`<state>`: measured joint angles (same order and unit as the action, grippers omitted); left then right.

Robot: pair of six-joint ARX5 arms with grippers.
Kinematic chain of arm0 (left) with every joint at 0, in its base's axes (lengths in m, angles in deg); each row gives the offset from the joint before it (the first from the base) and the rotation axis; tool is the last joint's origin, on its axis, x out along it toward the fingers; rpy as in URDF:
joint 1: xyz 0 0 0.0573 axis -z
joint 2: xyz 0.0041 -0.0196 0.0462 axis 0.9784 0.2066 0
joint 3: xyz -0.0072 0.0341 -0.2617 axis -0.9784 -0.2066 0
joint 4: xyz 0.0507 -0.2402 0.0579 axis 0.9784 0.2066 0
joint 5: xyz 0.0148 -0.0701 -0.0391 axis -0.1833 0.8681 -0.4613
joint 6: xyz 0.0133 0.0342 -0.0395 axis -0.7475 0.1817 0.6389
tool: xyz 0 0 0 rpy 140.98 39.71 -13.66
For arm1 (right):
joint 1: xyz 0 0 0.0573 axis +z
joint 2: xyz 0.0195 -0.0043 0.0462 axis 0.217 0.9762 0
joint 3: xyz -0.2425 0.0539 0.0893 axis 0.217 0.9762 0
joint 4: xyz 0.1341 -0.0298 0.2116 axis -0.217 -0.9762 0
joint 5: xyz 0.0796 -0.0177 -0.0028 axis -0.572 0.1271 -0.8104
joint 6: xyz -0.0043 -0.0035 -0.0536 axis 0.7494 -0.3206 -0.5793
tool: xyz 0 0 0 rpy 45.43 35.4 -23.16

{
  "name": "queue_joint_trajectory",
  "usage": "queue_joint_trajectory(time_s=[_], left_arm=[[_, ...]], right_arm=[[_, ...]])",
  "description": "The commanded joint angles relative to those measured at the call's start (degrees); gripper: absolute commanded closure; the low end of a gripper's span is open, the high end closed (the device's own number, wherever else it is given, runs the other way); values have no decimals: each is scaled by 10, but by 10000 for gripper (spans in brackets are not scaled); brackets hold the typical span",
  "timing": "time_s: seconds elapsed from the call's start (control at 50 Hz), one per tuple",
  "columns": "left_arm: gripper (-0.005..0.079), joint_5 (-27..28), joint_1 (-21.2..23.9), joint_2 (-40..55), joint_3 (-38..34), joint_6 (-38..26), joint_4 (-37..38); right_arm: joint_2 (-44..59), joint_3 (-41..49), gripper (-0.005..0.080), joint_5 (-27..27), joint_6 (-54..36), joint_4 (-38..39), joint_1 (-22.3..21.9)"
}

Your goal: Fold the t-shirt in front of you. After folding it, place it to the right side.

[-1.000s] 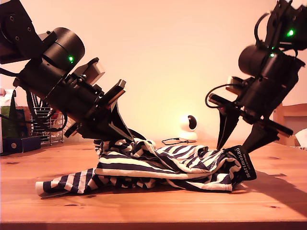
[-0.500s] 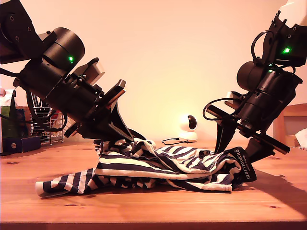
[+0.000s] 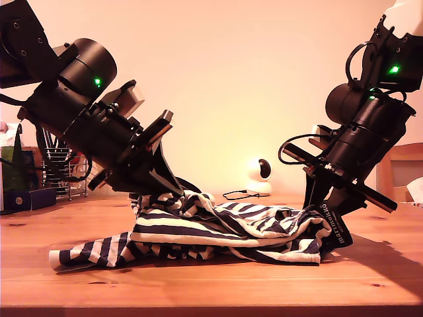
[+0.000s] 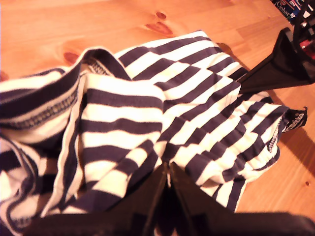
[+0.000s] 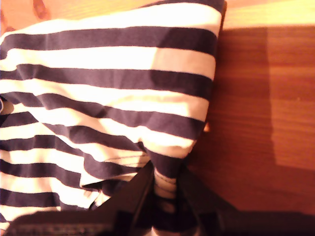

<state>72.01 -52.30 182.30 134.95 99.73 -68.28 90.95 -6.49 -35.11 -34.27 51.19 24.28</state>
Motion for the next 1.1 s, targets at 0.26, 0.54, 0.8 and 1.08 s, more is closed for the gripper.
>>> queue_joint_trajectory(time_s=[0.26, 0.54, 0.8, 1.08], left_arm=[[756, 12, 1, 1, -3, 3, 15], [756, 20, 0, -27, -3, 1, 20], [756, 22, -2, -72, -3, 1, 56], [756, 23, -2, -99, -3, -3, 98]], right_arm=[[-87, 3, 765, 88, -44, -94, -7], [-128, -38, 765, 112, -50, -146, 19], [-128, -99, 765, 136, -36, -160, 92], [-127, -106, 765, 140, 10, -120, 155]])
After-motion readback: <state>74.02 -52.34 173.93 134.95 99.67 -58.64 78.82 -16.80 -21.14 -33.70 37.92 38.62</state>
